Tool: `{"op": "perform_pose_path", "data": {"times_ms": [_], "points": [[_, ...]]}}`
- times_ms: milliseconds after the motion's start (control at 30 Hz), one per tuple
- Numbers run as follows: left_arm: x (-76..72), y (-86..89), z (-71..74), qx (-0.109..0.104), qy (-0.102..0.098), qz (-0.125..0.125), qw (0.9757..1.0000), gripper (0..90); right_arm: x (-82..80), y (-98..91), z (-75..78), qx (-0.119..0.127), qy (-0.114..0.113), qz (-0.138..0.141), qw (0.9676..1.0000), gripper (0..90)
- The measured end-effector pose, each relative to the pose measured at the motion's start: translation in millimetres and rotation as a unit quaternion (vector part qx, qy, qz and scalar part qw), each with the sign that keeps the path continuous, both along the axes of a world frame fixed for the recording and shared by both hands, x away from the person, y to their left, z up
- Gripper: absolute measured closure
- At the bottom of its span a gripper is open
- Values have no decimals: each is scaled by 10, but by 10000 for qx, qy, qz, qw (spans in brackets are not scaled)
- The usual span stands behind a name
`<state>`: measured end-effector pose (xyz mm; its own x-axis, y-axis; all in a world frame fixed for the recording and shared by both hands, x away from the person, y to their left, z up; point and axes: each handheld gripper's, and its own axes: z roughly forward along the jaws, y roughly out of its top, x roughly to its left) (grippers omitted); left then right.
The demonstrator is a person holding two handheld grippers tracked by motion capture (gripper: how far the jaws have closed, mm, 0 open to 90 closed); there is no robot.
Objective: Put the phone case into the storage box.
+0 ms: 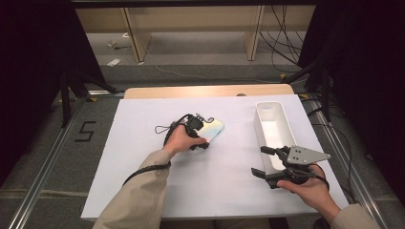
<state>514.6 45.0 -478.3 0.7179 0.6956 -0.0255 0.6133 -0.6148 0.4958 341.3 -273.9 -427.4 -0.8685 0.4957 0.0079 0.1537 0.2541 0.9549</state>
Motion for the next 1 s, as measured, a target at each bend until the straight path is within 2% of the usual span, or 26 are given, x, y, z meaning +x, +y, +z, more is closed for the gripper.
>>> {"op": "perform_pose_path", "data": {"times_ms": [700, 1000], "points": [[-35, -30, 18, 81, 45, 254, 9996, 170, -2, 4, 2, -2, -29, 6, 10000, 191], [-54, -22, 15, 31, 4, 295, 9996, 172, 1, 1, 3, 18, -36, 1, 10000, 191]]}}
